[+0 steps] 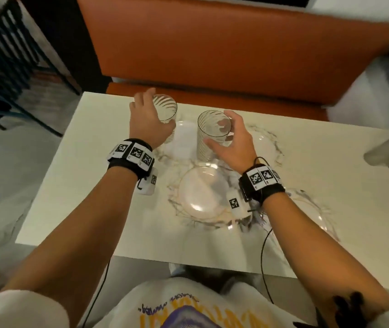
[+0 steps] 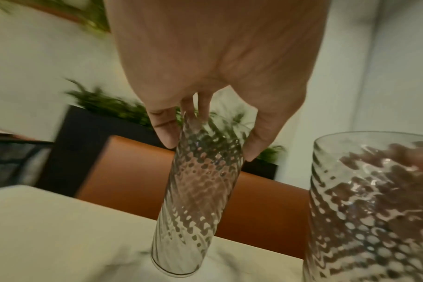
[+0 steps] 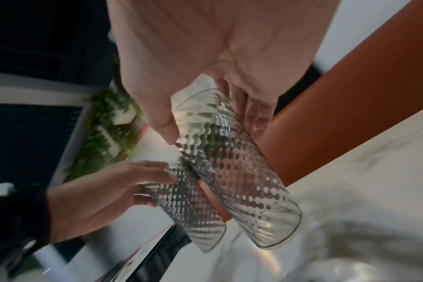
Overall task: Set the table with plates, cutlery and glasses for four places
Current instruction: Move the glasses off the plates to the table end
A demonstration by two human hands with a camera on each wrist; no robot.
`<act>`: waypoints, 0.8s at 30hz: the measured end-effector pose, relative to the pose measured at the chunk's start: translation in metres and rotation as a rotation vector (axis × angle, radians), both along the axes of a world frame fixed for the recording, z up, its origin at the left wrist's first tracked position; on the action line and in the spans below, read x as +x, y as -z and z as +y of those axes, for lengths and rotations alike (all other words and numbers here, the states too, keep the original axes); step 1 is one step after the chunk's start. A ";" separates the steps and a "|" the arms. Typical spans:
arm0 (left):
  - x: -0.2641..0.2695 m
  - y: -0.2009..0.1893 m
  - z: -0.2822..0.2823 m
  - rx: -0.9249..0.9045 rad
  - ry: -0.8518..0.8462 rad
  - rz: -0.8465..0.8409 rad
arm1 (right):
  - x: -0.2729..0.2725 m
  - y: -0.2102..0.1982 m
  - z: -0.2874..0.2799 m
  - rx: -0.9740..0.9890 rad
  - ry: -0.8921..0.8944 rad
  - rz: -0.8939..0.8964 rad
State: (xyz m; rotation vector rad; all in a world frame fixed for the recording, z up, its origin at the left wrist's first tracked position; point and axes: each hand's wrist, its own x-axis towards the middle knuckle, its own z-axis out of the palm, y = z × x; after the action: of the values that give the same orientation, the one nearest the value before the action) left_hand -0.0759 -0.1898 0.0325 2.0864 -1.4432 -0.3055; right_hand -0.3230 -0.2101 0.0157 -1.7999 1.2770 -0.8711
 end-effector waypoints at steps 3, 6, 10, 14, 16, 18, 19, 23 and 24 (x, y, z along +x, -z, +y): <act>-0.093 -0.004 -0.025 0.031 0.151 0.017 | -0.088 -0.002 -0.002 -0.029 0.151 0.018; -0.190 -0.003 -0.042 0.063 0.305 0.034 | -0.178 0.001 0.000 -0.036 0.311 0.028; -0.315 0.002 -0.052 0.101 0.449 0.064 | -0.294 0.004 0.006 -0.011 0.502 0.011; -0.429 0.011 -0.058 0.139 0.527 0.113 | -0.397 0.014 0.009 0.059 0.660 0.035; -0.475 0.016 -0.061 0.164 0.549 0.135 | -0.438 0.021 0.008 0.114 0.708 0.035; -0.514 0.022 -0.067 0.183 0.555 0.155 | -0.474 0.029 0.004 0.163 0.736 0.037; -0.531 0.026 -0.070 0.191 0.557 0.157 | -0.490 0.034 0.001 0.178 0.746 0.043; -0.586 0.039 -0.081 0.230 0.568 0.173 | -0.537 0.054 -0.012 0.200 0.771 0.099; -0.598 0.042 -0.083 0.238 0.570 0.185 | -0.545 0.059 -0.015 0.202 0.778 0.116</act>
State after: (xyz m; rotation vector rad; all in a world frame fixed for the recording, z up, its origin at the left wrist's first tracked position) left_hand -0.6735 -0.2732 -0.0095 1.7147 -1.9348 -0.9053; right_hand -0.8683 -0.2250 -0.0432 -1.1932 2.1136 -0.9929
